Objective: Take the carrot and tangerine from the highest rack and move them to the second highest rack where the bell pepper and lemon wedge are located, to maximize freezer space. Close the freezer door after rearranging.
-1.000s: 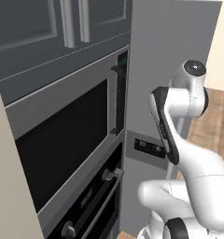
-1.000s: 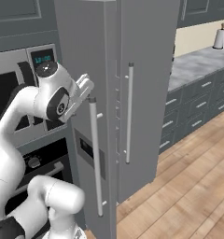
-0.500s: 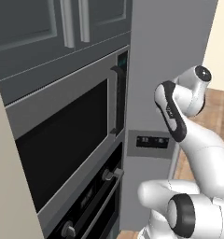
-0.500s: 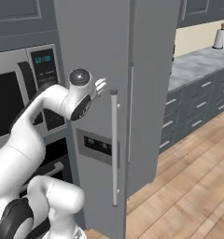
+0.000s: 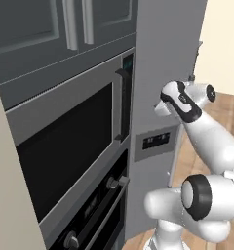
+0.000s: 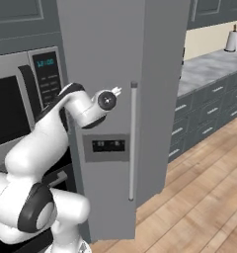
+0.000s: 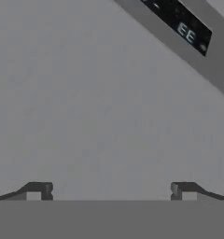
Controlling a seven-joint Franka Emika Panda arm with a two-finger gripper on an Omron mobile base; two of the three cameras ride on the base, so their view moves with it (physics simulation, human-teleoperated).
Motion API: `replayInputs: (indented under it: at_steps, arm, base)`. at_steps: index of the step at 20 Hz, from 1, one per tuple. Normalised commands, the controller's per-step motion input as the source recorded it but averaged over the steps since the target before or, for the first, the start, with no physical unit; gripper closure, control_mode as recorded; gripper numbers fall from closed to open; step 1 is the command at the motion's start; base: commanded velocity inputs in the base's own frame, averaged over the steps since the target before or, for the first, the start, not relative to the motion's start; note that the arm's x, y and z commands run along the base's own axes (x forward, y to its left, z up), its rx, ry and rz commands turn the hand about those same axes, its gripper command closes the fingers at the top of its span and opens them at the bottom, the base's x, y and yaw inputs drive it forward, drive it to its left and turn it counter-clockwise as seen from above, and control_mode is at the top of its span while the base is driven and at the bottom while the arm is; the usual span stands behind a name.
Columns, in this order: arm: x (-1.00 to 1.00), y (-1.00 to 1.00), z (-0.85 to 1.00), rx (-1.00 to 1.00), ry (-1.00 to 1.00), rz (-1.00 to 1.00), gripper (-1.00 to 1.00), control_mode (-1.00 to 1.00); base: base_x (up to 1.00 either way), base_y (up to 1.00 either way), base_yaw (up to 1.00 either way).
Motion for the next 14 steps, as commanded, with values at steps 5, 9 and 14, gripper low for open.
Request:
replayInputs:
  at_steps: [5,9,14]
  arm:
    - [0.7,0.16,-0.24,0.08,-0.05,0.37,-1.0,-1.0]
    - [0.4,0.29,-0.08,0.0,0.0,0.27,-1.0,-1.0]
    - [0.12,0.5,-0.05,0.0,0.0,0.21,-1.0,-1.0]
  base:
    - [0.0,0.0,0.0]
    - [0.0,0.0,0.0]
    - [0.0,0.0,0.0]
